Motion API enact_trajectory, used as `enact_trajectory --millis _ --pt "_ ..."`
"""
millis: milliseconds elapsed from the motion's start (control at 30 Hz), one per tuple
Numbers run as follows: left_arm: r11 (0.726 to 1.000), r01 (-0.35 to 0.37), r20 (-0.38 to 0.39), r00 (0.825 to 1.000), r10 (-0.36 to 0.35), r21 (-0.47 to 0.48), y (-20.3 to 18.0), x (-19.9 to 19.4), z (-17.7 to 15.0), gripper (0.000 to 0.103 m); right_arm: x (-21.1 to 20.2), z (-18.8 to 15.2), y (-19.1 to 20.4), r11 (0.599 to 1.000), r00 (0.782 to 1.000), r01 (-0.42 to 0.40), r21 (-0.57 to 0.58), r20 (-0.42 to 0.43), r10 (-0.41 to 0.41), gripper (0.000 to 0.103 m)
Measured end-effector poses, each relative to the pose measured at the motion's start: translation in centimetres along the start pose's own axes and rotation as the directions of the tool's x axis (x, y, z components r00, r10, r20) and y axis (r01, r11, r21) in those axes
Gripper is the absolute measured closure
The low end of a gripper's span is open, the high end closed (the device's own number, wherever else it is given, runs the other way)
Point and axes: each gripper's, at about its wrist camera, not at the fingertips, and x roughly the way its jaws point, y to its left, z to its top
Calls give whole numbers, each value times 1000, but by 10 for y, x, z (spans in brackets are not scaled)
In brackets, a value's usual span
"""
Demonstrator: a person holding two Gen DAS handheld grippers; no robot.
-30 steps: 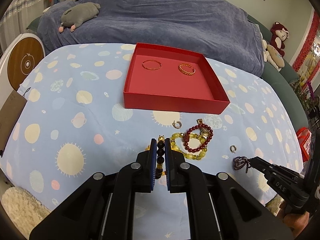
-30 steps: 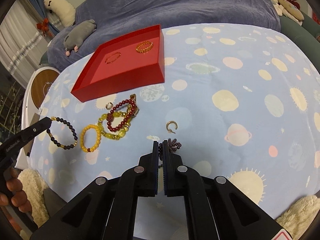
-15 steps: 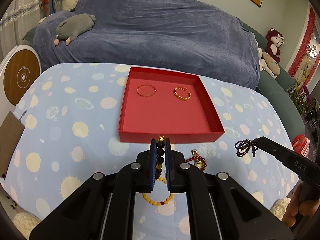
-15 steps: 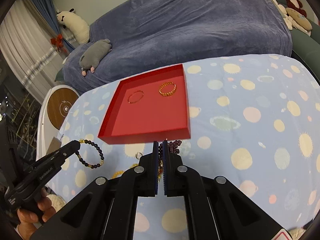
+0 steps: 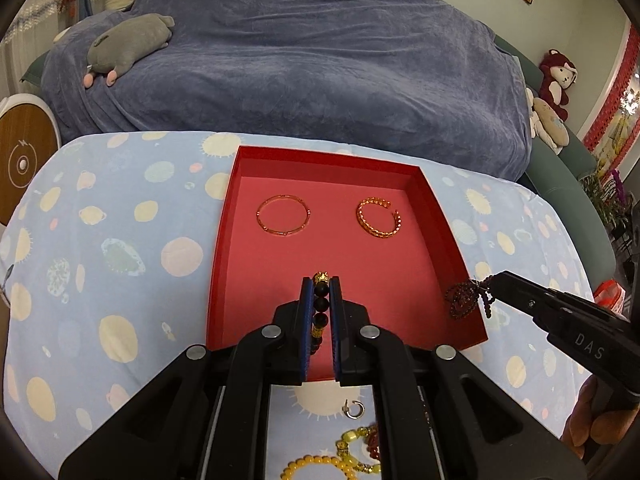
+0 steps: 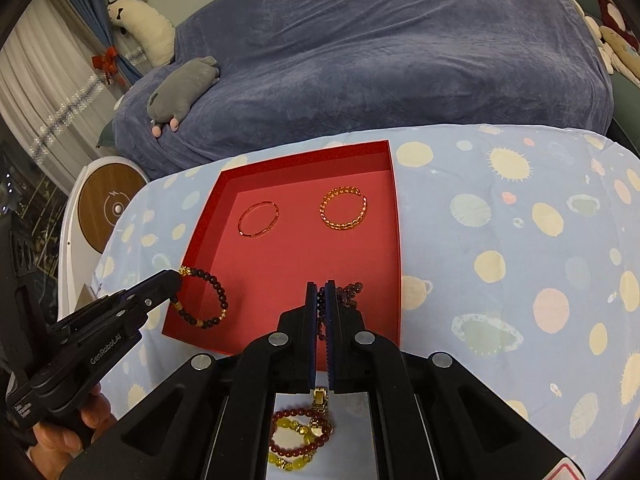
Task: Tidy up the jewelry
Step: 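Lift both held bracelets and carry them over the red box, then lower both bracelets into the red box, open both tools and withdraw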
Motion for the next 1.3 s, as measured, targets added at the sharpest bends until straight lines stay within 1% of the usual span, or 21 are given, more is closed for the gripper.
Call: enact_trajectory --millis 133,233,267,333,433,467,500,567,600,1000,1300 --pt "1000 -4 -33 999 4 2 3 26 5 95 31 14 -2 1000 999 -1 -1 -40 1 99" --pt "1000 -15 -40 999 14 -5 5 41 12 95 50 27 -6 1000 999 -14 22 -45 15 98" --pt "1000 -18 -40 999 17 -11 6 44 15 95 52 32 -7 999 999 -12 32 -32 13 96" --pt "1000 -16 -37 999 15 -22 9 50 21 95 54 38 -10 999 1000 -4 47 -12 4 87" --pt "999 -25 -33 999 24 -32 11 56 28 94 50 43 -15 998 1000 -2 68 20 0 79" --pt "999 -29 -31 999 28 -34 12 58 29 93 49 43 -16 998 1000 -2 70 26 0 78" --pt "999 -37 -31 999 35 -39 13 59 31 84 48 42 -16 998 1000 -2 70 28 0 78" --pt "998 -47 -15 999 46 -51 15 57 34 72 47 39 -16 998 1000 3 59 28 -4 78" --pt "997 -51 -5 999 51 -56 17 56 34 71 47 38 -16 999 1000 4 53 27 -5 78" --pt "997 -48 14 999 49 -58 19 36 27 71 38 15 -10 999 1000 12 31 15 -13 78" --pt "997 -48 18 999 49 -63 19 2 -1 71 9 -11 -11 999 999 33 23 21 -34 78"
